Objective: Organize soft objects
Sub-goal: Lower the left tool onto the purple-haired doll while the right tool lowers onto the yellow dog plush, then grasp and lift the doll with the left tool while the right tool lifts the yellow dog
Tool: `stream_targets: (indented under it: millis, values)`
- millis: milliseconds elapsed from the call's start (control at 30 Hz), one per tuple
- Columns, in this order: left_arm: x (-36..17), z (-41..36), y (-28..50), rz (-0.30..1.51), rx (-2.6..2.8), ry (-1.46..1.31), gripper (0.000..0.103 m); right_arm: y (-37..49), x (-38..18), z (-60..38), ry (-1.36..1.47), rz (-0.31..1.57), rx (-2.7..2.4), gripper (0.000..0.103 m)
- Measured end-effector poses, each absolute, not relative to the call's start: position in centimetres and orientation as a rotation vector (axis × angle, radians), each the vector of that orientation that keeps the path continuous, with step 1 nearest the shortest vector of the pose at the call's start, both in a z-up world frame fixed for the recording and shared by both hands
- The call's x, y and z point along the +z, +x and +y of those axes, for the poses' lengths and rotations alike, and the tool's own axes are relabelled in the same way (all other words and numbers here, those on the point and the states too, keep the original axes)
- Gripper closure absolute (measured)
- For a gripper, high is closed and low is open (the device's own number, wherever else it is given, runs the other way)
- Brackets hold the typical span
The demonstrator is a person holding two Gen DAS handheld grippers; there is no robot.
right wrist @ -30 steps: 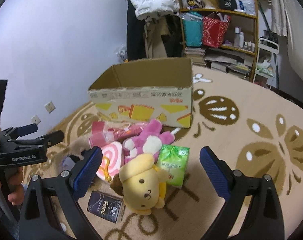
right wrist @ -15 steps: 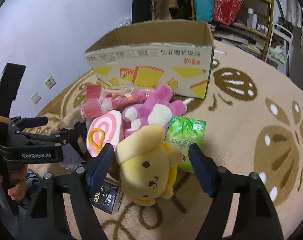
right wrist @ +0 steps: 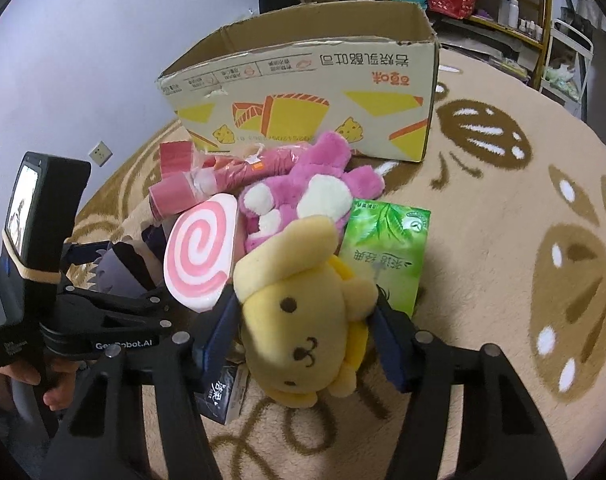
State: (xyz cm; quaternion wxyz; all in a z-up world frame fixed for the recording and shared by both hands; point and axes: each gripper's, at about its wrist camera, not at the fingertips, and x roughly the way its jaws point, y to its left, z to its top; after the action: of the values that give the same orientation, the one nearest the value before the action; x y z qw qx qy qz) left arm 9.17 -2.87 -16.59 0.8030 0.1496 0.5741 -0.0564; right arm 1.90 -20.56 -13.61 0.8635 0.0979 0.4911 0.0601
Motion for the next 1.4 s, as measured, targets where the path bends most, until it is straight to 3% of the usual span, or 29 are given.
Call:
stream_targets:
  millis: [133, 500, 967, 1400]
  values:
    - [-16.3, -2.5, 9.2, 1.244, -0.176, 0.261, 0.039, 1.6, -13.0, -20.8, 0.201, 1.008, 0.104, 0.039]
    - [-12.5, -1.1, 7.5, 1.155, -0.064, 0.247, 0.041, 0.6, -10.4, -22.6, 0.247, 0.890, 0.040, 0.041]
    - [-2.8, 1.3, 4.2, 0.828, 0.000, 0.129, 0.041, -1.4, -5.5, -22.9, 0.236, 0.705, 0.028, 0.041]
    - [4.9, 2.3, 6.9, 0.557, 0.062, 0.137, 0.041, 0.3, -1.4, -22.8, 0.191, 0.571, -0.002, 0.041]
